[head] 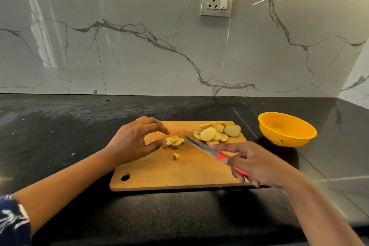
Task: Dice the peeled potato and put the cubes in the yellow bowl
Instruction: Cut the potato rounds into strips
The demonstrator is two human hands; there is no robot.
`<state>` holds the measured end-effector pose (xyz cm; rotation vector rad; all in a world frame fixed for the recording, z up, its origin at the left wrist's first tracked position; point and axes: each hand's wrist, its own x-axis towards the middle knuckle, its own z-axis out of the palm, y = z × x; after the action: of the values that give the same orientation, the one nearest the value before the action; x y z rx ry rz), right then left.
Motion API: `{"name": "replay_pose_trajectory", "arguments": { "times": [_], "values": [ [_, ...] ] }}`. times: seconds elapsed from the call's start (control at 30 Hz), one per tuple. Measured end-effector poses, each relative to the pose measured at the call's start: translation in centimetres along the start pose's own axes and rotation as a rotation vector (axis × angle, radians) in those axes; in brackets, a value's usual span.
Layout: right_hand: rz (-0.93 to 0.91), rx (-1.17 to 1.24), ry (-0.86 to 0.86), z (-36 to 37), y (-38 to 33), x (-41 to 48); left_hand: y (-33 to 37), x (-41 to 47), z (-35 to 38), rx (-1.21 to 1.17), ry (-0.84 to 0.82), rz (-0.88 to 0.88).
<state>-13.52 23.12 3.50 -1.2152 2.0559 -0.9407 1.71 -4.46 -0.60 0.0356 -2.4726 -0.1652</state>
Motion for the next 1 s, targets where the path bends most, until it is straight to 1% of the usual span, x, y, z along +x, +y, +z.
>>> {"name": "replay_pose_trajectory", "arguments": {
  "times": [0.1,0.17,0.23,0.33,0.43,0.5,0.6,0.63,0.73,0.8,0.87,0.93,0.97,1.0],
  "values": [
    [0.012,0.071,0.115,-0.9,0.5,2.0,0.9,0.8,0.4,-0.085,-0.216,0.003],
    [-0.012,0.106,0.213,-0.6,0.8,3.3,1.7,1.7,1.1,-0.049,-0.382,0.043],
    [-0.059,0.095,0.302,0.1,1.2,4.4,1.9,2.7,2.1,0.018,-0.47,0.052],
    [-0.106,0.053,0.393,0.7,1.9,5.1,0.7,4.0,2.7,0.109,-0.427,-0.003],
    [-0.137,0.007,0.42,0.7,2.4,5.1,-1.0,4.5,2.6,0.106,-0.368,-0.098],
    [-0.151,-0.008,0.413,0.8,2.6,5.2,-2.0,4.2,2.6,0.006,-0.326,-0.151],
    [-0.176,0.003,0.405,1.1,2.5,5.4,-2.2,3.6,2.0,-0.266,-0.293,-0.254],
    [-0.185,0.002,0.404,1.1,2.4,5.5,-2.3,3.4,1.8,-0.316,-0.266,-0.282],
    [-0.207,-0.021,0.417,1.2,2.0,6.2,-2.2,3.4,1.5,-0.336,-0.205,-0.31],
    [-0.218,-0.003,0.433,1.2,1.6,7.0,-1.8,3.8,1.6,-0.332,-0.265,-0.286],
    [-0.225,0.043,0.457,1.1,1.0,8.0,-0.9,4.5,2.2,-0.303,-0.382,-0.223],
    [-0.229,0.066,0.483,0.9,0.5,9.2,0.0,5.4,3.5,-0.186,-0.478,-0.155],
    [-0.232,0.074,0.49,0.9,0.4,9.7,0.2,5.7,4.2,-0.129,-0.478,-0.133],
    [-0.237,0.081,0.494,1.0,0.3,10.1,0.3,6.0,4.7,-0.087,-0.439,-0.115]
  ]
}}
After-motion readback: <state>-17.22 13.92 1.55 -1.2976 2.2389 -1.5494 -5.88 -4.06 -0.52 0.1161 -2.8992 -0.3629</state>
